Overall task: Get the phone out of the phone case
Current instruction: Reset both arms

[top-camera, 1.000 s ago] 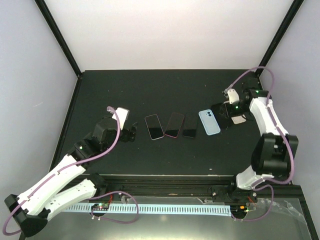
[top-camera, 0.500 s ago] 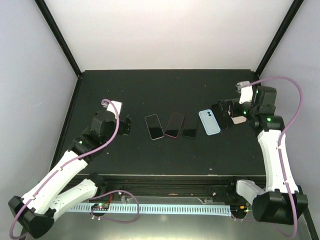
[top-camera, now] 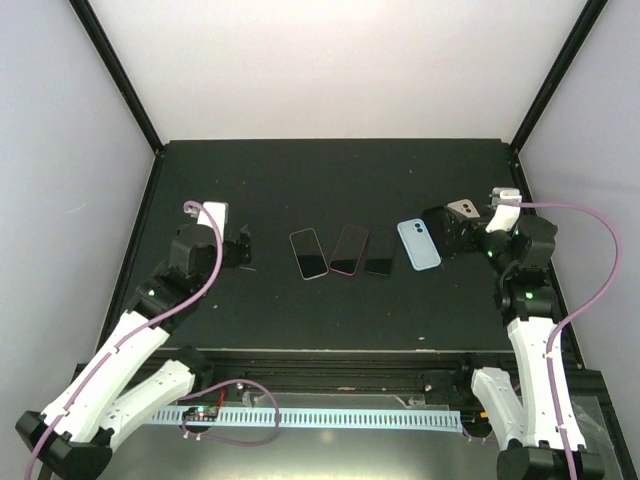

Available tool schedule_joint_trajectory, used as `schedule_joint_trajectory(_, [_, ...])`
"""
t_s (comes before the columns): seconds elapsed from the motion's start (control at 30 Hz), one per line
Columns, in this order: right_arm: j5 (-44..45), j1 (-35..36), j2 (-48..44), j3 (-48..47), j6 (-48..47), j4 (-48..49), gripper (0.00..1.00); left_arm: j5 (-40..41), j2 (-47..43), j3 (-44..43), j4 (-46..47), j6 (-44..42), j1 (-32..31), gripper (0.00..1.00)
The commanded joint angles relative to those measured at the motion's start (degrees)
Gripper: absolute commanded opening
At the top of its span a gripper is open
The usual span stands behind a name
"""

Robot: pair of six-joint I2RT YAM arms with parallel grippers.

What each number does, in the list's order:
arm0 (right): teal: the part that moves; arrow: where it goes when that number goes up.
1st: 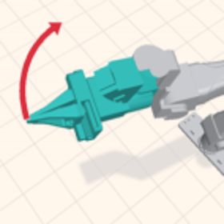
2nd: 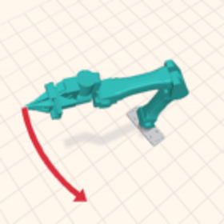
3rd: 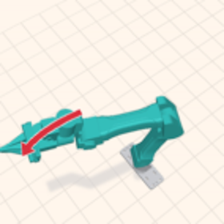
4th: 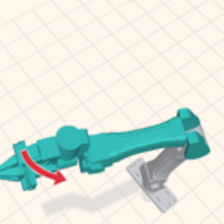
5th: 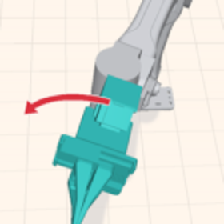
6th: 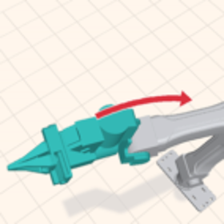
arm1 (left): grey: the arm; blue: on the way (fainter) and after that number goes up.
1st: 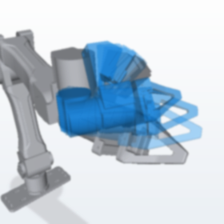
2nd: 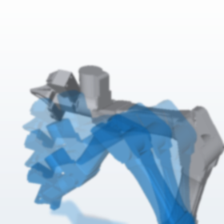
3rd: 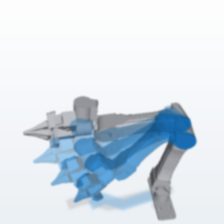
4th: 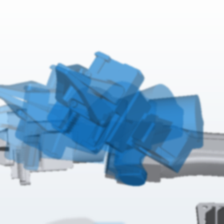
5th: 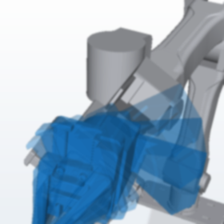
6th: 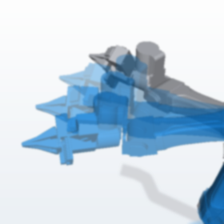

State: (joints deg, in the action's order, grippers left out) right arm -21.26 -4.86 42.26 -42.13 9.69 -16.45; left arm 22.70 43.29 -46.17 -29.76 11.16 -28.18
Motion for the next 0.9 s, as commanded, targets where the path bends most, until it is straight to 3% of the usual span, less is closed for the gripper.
schedule_joint_trajectory(0.0, [3.12, -0.09, 0.24, -1.96, 3.4, 2.44, 1.0, 0.33, -3.44, 1.73, 2.71, -0.46, 0.41, 0.99])
schedule_joint_trajectory(0.3, [3.32, -0.13, -1.16, -8.3, 2.39, -1.72, 1.0, 1.26, -3.29, 1.88, 2.69, -0.46, 0.41, 0.99])
schedule_joint_trajectory(0.87, [1.85, -0.05, -0.77, -3.94, -0.55, 1.91, 1.0, 2.55, -3.94, 2.23, 2.47, -1.01, 0.42, 0.99])
